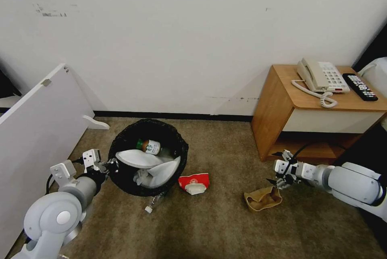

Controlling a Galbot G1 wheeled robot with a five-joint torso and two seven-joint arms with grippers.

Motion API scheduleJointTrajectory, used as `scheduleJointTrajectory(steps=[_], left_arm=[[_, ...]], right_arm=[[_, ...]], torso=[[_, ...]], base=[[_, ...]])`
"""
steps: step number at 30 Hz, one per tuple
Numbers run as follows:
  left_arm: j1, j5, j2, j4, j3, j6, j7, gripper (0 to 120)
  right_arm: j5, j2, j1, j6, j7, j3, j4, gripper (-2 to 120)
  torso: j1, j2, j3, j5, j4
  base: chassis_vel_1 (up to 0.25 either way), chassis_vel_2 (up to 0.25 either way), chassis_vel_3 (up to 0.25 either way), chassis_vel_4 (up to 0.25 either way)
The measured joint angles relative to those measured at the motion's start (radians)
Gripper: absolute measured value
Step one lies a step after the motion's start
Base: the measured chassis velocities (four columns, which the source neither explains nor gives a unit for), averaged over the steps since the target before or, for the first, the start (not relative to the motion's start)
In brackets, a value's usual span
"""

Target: Pick up the trash bin and place the garbage on the floor into it.

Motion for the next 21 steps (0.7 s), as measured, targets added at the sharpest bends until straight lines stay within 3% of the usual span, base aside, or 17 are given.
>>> scheduleJointTrajectory(steps=[21], left_arm=[[0.001,0.004,-0.010,0.006,-0.017,-0.004,0.003,1]], right_arm=[[-0.038,0.000,-0.013,0.009,-0.045,-0.032,-0.009,100]], torso=[[0.000,0.000,0.000,0.0000,0.0000]], base=[[0.000,0.000,0.000,0.000]])
